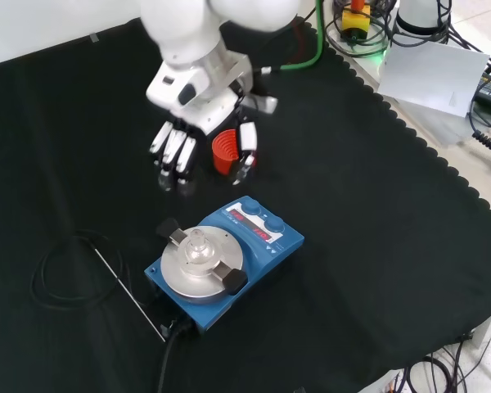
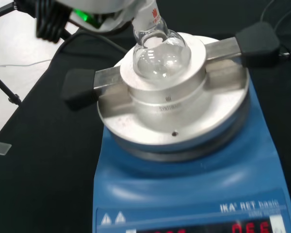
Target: Turn on the heater.
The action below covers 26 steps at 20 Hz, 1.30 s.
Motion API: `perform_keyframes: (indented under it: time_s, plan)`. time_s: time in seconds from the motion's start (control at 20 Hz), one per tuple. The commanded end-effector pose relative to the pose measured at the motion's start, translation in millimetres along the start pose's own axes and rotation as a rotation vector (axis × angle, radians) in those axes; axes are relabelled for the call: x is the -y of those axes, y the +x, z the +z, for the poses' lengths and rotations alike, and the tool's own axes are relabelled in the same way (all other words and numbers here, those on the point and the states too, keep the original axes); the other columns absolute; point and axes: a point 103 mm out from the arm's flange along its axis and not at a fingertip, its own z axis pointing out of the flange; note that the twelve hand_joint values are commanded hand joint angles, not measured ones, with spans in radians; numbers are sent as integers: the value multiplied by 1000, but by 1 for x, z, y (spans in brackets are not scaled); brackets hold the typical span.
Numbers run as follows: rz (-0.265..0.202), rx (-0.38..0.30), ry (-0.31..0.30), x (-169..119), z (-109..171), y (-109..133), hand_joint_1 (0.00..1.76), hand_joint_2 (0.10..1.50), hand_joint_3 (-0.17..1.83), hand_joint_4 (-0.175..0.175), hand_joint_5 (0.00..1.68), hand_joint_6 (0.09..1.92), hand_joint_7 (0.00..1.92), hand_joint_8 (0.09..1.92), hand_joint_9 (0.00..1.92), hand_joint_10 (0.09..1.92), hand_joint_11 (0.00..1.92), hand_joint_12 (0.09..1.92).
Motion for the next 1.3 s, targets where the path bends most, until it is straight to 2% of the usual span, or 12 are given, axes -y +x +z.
perform_keyframes:
  time_s: [0.05,0.15,0.3,0.45,0.65,0.95,1.15,1.3]
  plan:
    - [58,-13,-80,68,-21,1,870,647,585,-40,526,635,229,630,540,616,247,1353]
    - [68,-18,-73,83,-21,2,865,648,585,-40,524,631,241,635,544,618,246,1353]
    - [83,-17,-19,104,-16,3,857,653,583,-36,508,608,308,654,599,627,273,1354]
    - [99,-13,52,126,-4,3,861,663,588,-28,486,542,505,687,750,603,377,1326]
    - [109,51,151,151,19,10,879,680,612,-26,479,473,781,757,990,599,532,1279]
    - [107,58,231,171,43,24,919,690,645,-39,482,425,1021,905,1222,693,773,1169]
    - [107,71,276,178,57,30,969,711,644,-69,496,418,1175,1111,1402,857,1103,972]
    - [105,83,309,180,67,34,1021,739,638,-91,512,441,1309,1277,1488,1102,1340,868]
